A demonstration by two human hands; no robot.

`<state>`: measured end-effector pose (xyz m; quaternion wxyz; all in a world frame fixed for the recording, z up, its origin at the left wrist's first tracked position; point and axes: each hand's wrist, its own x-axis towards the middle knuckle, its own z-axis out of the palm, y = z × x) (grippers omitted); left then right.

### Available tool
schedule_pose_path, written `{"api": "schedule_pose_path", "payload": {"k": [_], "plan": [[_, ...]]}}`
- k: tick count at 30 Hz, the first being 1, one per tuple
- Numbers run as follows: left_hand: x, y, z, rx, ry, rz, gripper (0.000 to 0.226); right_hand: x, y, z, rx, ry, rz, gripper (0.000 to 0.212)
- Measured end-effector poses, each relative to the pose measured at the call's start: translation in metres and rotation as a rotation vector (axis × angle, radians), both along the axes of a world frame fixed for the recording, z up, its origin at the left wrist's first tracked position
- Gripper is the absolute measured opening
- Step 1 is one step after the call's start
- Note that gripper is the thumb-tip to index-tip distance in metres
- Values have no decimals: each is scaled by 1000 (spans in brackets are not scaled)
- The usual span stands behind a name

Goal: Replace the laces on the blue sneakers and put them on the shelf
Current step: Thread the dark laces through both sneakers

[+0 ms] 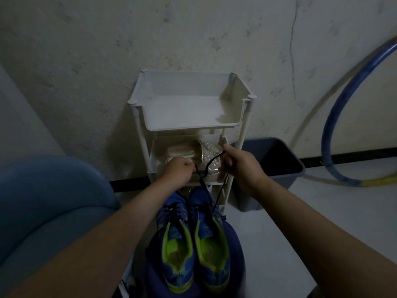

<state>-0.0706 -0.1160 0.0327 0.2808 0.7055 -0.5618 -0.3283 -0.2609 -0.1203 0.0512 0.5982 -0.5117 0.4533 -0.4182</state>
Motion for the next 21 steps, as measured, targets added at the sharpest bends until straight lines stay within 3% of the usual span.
{"api": "schedule_pose_path", "payload": {"k": [2,4,8,10,13,14,18,21], "plan": [[2,0,1,26,-7,21,23,-4,-2,-1,-118,91,-137,41],[4,2,2,44,-17,30,23,-7,1,1,-182,60,-200,31],[4,5,6,50,-25,28,22,-11,16,10,13,-120,57,29],[3,6,9,34,-69,48,22,-10,16,11,42,79,57,32],[4,10,13,0,-198,49,25,-13,14,3,-42,780,127,21],[3,13,15,-23,-257,29,26,-13,16,-1,-27,921,201,19],[1,22,23,-148,-471,-95,31,-10,34,-2,106,1049,376,20],[1,24,29,-177,-427,-238,27,-5,34,-2,-65,1252,408,35]]}}
